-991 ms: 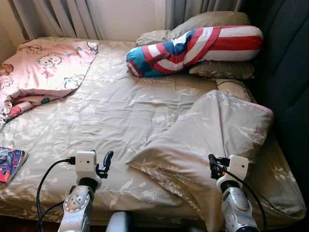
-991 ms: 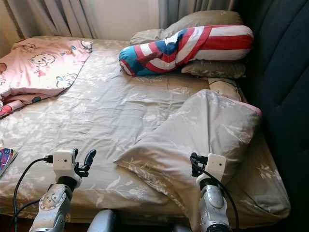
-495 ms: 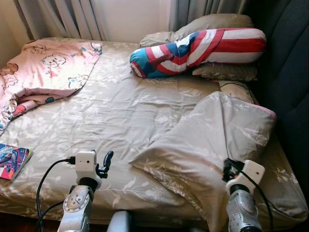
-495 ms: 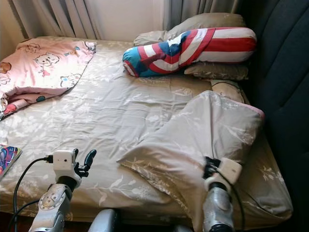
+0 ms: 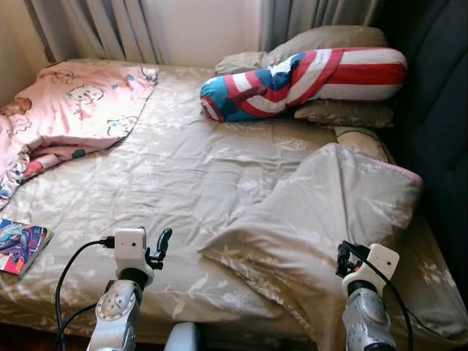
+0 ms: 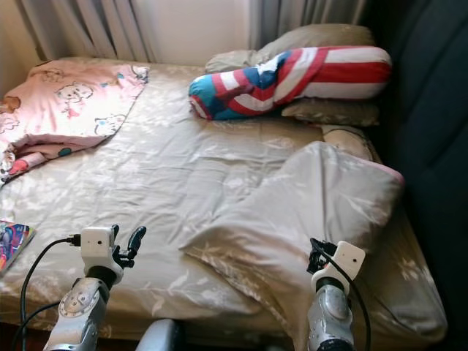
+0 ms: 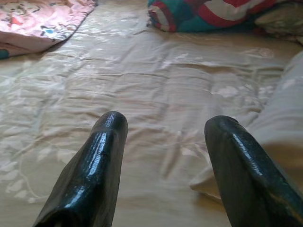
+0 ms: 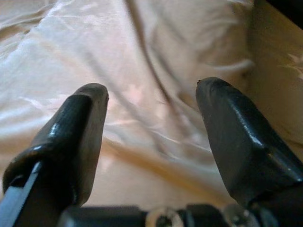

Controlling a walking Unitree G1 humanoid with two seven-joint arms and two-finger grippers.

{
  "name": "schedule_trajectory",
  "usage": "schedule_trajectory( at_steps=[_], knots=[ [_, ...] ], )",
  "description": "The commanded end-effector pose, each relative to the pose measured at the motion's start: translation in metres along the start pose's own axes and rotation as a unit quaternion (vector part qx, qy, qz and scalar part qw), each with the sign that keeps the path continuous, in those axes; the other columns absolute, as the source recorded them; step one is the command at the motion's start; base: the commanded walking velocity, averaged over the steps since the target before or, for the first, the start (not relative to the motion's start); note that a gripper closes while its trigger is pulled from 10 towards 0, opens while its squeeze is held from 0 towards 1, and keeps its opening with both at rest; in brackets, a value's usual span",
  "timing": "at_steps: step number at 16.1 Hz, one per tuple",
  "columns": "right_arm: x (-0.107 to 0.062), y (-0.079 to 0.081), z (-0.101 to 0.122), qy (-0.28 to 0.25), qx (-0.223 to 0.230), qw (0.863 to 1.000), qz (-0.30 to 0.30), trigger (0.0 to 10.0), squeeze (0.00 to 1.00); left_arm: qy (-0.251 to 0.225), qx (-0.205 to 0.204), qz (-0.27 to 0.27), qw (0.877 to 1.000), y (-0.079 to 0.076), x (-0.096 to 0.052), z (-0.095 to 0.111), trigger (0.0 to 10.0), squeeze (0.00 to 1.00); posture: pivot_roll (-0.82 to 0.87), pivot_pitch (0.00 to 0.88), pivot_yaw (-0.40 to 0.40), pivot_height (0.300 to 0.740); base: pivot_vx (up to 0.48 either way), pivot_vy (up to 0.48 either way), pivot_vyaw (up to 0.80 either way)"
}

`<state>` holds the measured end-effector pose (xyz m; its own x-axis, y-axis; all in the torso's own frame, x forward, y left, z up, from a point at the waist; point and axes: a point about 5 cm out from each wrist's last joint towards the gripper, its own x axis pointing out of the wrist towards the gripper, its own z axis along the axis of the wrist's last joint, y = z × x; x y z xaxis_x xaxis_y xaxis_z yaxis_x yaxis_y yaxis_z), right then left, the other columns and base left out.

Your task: Clean up the room

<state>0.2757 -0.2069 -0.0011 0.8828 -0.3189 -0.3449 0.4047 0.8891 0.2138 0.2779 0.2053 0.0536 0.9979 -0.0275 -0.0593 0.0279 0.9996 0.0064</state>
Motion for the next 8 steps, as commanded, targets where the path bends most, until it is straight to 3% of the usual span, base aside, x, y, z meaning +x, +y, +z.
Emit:
schedule_trajectory(
  at_steps=[1, 3, 8],
  knots=[
    [0.001, 0.003, 0.001, 0.003, -0.007, 1.0, 0.003, 10.0, 0.0, 0.003, 0.005, 0.001, 1.0, 0.002, -0.002, -0.001, 10.0, 0.0, 0.02, 0.088, -0.029, 0.657, 0.356, 0.0, 0.0],
    [0.002, 0.003, 0.002, 0.002, -0.004, 1.0, -0.003, 10.0, 0.0, 0.002, 0.006, 0.004, 1.0, 0.004, -0.002, 0.0, 10.0, 0.0, 0.03, 0.088, -0.03, 0.657, 0.373, 0.0, 0.0],
    [0.003, -0.013, -0.001, 0.02, 0.024, 0.997, -0.069, 10.0, 0.0, 0.005, 0.006, 0.006, 1.0, 0.004, -0.002, -0.001, 10.0, 0.0, 0.03, 0.091, -0.031, 0.657, 0.0, 0.0, 0.0]
  ],
)
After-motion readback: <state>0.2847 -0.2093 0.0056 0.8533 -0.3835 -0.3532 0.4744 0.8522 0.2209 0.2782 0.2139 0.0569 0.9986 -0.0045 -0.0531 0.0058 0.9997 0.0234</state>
